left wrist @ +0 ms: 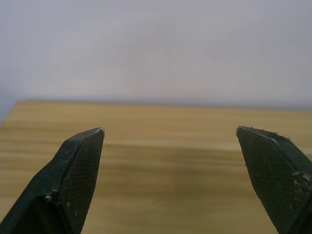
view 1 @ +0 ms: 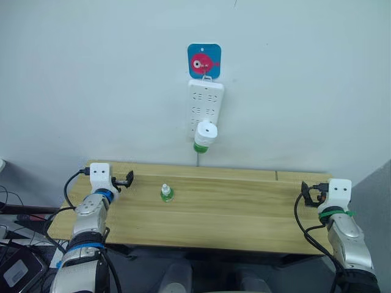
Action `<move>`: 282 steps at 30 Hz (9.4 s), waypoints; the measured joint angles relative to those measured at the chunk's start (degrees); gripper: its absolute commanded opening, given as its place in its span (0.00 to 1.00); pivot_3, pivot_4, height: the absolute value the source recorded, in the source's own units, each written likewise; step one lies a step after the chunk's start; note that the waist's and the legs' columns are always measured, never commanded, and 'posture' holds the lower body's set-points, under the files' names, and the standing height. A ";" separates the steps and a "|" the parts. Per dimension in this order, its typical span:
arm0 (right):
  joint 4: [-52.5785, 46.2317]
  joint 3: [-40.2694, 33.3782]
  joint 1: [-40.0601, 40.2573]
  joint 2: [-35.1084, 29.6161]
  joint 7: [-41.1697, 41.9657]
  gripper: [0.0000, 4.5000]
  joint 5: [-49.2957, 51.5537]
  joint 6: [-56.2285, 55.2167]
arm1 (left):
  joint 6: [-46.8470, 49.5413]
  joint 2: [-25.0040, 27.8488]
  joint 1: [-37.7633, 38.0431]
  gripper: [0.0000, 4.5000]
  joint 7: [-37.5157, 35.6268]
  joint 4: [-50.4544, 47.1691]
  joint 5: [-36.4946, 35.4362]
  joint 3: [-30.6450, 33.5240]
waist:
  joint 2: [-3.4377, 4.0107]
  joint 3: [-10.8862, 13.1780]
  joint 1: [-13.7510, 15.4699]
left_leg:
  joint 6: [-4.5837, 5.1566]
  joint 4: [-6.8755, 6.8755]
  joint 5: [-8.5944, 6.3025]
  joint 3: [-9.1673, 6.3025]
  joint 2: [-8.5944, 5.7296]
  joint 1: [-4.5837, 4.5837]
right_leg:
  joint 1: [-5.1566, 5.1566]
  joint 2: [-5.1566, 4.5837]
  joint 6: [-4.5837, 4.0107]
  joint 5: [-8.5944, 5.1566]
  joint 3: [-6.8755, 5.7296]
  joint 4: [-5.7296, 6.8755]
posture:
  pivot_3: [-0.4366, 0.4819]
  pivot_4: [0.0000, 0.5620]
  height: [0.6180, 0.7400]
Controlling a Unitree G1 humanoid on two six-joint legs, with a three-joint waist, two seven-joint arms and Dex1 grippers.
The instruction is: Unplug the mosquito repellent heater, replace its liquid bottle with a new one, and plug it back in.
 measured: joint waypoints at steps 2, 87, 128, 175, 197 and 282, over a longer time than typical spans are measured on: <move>-4.47 0.35 0.87 0.06 3.08 1.00 3.10 1.49 | 3.33 1.15 0.65 1.00 -5.04 -6.41 -3.25 0.09 | 0.05 0.30 -0.17 | 0.00 0.02 0.00 -0.03 0.02 -0.02 | 0.01 0.01 -0.01 -0.01 -0.02 0.00 | 0.85 0.25 1.00; -37.41 20.26 -27.19 12.81 -14.83 1.00 13.84 51.62 | 6.74 -8.02 -34.72 0.30 -40.01 5.93 0.44 -14.24 | 0.04 2.04 -3.01 | 0.01 0.06 0.00 -1.98 -0.08 -0.76 | 0.05 -0.01 -0.33 -0.15 -1.89 0.06 | 0.77 0.28 1.00; -42.04 18.97 -23.32 11.89 -9.64 0.65 9.99 50.30 | 0.79 -6.98 -35.94 0.65 -36.47 11.07 2.67 -14.66 | 0.48 2.38 -3.63 | 0.25 0.05 0.19 -2.32 -0.15 -0.84 | 0.05 -0.05 -0.24 -0.23 -2.19 0.10 | 0.79 0.29 1.00; -34.73 -3.90 -19.13 6.29 -47.47 0.65 89.26 39.52 | -2.63 -25.72 -8.25 1.00 -14.46 -33.05 4.20 -29.35 | 1.38 3.48 -3.25 | 0.34 -0.03 0.23 -2.73 0.01 -1.09 | 0.07 -0.04 -0.60 -0.37 -2.83 0.06 | 0.77 0.35 1.00; -36.70 4.82 -17.27 -1.41 -47.72 0.65 93.60 28.43 | -4.31 -27.77 -9.21 0.51 -15.10 -31.67 4.15 -29.99 | 1.27 4.47 -3.96 | 0.35 -0.03 0.24 -2.77 0.01 -1.18 | 0.05 -0.04 -0.62 -0.36 -2.85 0.03 | 0.77 0.38 1.00; -13.95 13.44 -27.22 -42.61 2.71 0.70 96.89 68.83 | 46.12 -5.82 -21.85 1.00 -47.05 -28.11 -20.95 -23.45 | 0.93 7.57 -4.78 | 0.05 -0.08 0.39 -2.68 0.08 -1.38 | -0.05 -0.27 -0.73 -0.35 -3.14 -0.02 | 0.77 0.42 1.00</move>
